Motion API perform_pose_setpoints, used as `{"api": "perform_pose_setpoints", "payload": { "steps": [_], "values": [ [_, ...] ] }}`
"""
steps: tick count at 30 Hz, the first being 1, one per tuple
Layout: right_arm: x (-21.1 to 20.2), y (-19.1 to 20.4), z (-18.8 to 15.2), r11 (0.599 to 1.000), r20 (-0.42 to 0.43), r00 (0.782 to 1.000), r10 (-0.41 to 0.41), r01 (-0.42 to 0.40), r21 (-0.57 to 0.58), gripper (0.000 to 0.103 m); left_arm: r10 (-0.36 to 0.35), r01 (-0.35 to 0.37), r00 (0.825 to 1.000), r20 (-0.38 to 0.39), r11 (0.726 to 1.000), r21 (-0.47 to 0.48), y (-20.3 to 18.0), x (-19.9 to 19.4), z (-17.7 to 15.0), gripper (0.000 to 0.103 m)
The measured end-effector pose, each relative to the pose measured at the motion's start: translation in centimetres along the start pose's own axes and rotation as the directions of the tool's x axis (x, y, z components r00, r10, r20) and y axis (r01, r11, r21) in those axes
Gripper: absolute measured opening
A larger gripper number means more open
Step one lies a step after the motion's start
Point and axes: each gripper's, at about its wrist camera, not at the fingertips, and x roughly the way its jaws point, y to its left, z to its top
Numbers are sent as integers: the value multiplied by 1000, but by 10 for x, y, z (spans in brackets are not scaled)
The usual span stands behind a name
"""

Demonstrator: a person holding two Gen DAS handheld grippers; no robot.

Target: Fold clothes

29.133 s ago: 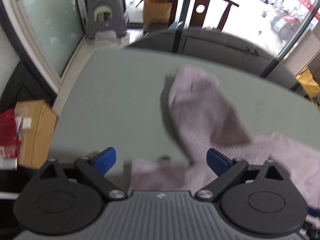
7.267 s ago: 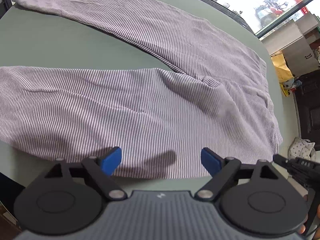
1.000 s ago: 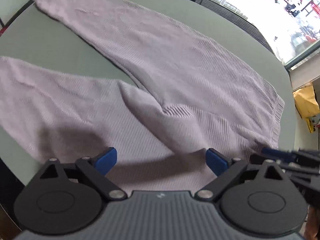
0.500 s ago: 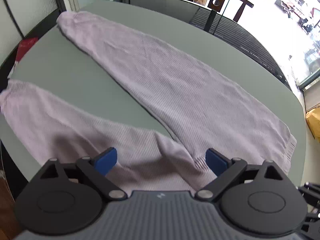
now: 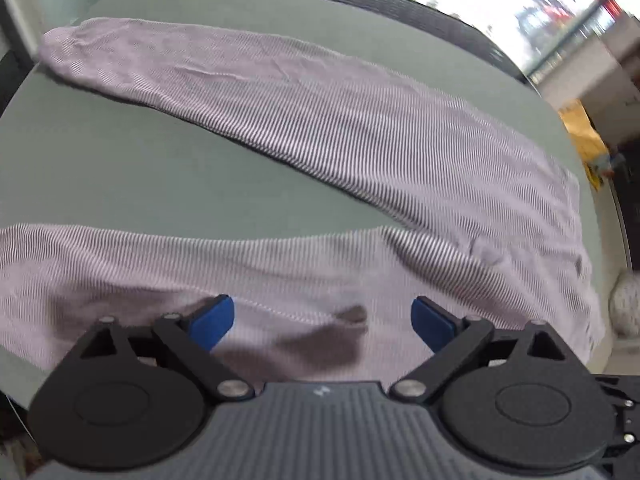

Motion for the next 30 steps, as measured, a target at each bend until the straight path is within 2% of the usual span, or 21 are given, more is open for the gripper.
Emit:
{"api": "perform_pose_setpoints", "payload": {
  "steps": [2, 4, 5, 7, 9, 12, 16, 18, 21, 24, 30],
  "values": [
    [6, 10, -11, 997, 19, 998, -61, 60, 47, 28, -12, 14, 1000, -29, 998, 58, 8, -2, -6, 98],
    [5, 23, -18, 989, 70, 987, -146, 145, 17, 30, -14, 21, 999, -49, 991, 130, 9, -3, -12, 98],
    [4, 32, -21, 979, 98, 975, -202, 205, -21, 30, -15, 24, 998, -58, 989, 148, 9, -2, -15, 98],
    [7, 44, -24, 960, 114, 961, -254, 264, -93, 31, -42, 58, 994, -96, 984, 169, 10, 2, -20, 98],
    [12, 46, -27, 956, 105, 958, -268, 278, -92, 31, -53, 72, 993, -108, 982, 177, 11, 4, -22, 98],
    [17, 52, -26, 949, 142, 948, -284, 299, -97, 35, -67, 86, 992, -103, 976, 198, 9, 2, -23, 98],
    [27, 66, -24, 897, 171, 914, -369, 398, -191, 35, -72, 95, 992, -106, 969, 229, 6, -1, -24, 98],
    [28, 64, -21, 905, 170, 917, -360, 388, -177, 34, -61, 83, 993, -101, 969, 234, 7, -1, -23, 98],
    [29, 64, -17, 914, 139, 926, -351, 371, -164, 4, -67, 87, 993, -98, 972, 216, 11, -2, -24, 98],
    [24, 61, -19, 935, 93, 944, -316, 327, -138, 4, -62, 82, 993, -96, 972, 220, 11, -4, -26, 98],
    [18, 56, -30, 955, 25, 961, -277, 278, -103, 4, -53, 72, 994, -97, 975, 212, 12, -4, -30, 98]
  ]
}}
